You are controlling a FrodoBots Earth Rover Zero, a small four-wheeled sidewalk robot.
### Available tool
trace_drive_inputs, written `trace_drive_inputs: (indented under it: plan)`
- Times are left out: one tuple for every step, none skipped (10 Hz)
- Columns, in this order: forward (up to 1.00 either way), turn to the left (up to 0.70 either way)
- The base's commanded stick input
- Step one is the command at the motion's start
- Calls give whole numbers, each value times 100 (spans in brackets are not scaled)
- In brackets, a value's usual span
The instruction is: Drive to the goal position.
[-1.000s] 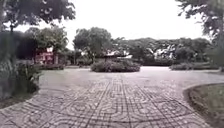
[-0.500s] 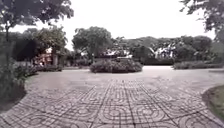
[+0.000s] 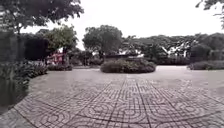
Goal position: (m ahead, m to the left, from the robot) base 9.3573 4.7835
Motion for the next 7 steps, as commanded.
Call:
trace_drive_inputs:
  plan:
    - [100,27]
    - [100,27]
    - [100,27]
    - [100,27]
    - [100,27]
    - [100,27]
    - [100,4]
